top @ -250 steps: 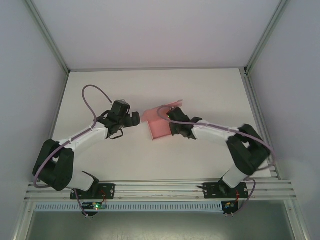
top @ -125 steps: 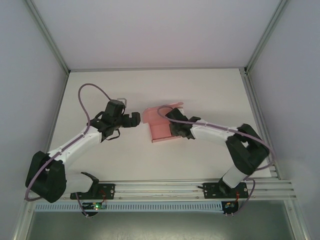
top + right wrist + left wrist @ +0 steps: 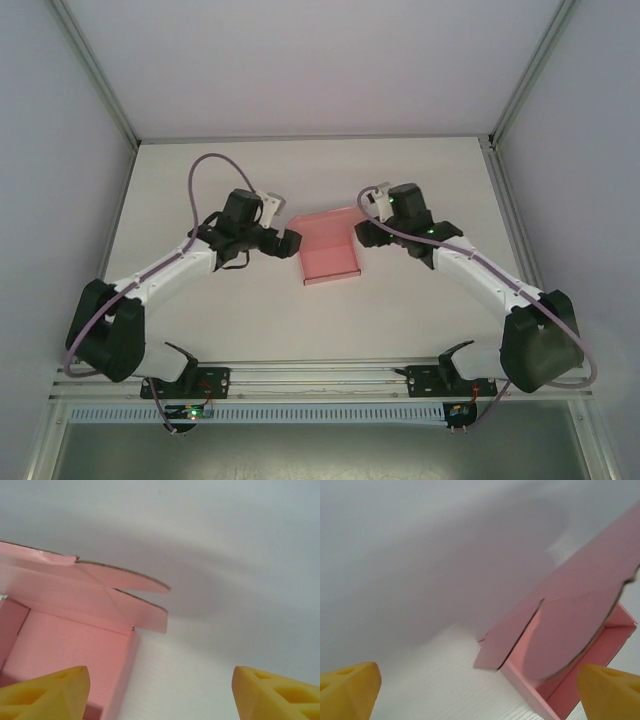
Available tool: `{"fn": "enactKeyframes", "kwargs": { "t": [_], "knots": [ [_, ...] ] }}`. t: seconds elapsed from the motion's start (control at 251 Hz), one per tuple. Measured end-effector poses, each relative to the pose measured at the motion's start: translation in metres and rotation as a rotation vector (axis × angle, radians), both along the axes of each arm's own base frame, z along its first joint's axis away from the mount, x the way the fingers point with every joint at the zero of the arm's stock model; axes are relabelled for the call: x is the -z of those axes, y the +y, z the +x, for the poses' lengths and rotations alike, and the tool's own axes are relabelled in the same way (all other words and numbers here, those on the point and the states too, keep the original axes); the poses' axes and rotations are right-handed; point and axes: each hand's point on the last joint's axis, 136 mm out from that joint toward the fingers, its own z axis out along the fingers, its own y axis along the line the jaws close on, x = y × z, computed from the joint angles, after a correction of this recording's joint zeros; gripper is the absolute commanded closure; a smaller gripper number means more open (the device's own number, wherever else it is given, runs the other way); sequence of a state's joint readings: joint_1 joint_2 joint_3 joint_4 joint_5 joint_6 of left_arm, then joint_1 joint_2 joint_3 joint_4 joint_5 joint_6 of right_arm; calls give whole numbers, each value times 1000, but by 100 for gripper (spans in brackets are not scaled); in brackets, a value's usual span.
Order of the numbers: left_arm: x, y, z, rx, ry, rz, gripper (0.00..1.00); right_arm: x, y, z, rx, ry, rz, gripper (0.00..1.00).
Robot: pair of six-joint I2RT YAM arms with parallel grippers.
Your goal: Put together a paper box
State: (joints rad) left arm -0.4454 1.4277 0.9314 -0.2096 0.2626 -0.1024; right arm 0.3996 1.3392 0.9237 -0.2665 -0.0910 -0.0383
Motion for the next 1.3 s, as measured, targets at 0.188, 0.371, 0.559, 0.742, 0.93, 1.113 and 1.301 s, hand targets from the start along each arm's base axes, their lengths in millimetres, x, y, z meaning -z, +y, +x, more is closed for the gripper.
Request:
{"fn": "enactKeyframes", "kwargs": {
  "t": [0.188,0.371,0.559,0.742,0.93,1.113,1.301],
  "knots": [
    [1,-14,15,89,-17,50,33,-24,11,28,-274,-90,-38,27],
    [8,-19,20,154,-15,91,52,-3,30,44,-486,-38,-90,34],
    [19,-21,19,194,8,118,72,28,35,36,-602,81,-111,72],
    [15,-26,22,189,-2,132,96,30,36,29,-604,115,-89,100],
    [11,-34,27,63,-26,175,100,22,34,41,-380,123,-86,100],
    [2,-33,49,-198,-59,141,100,12,44,52,-30,28,8,100],
    [16,-23,71,-436,-59,78,100,25,59,46,214,-43,100,100]
  ]
}}
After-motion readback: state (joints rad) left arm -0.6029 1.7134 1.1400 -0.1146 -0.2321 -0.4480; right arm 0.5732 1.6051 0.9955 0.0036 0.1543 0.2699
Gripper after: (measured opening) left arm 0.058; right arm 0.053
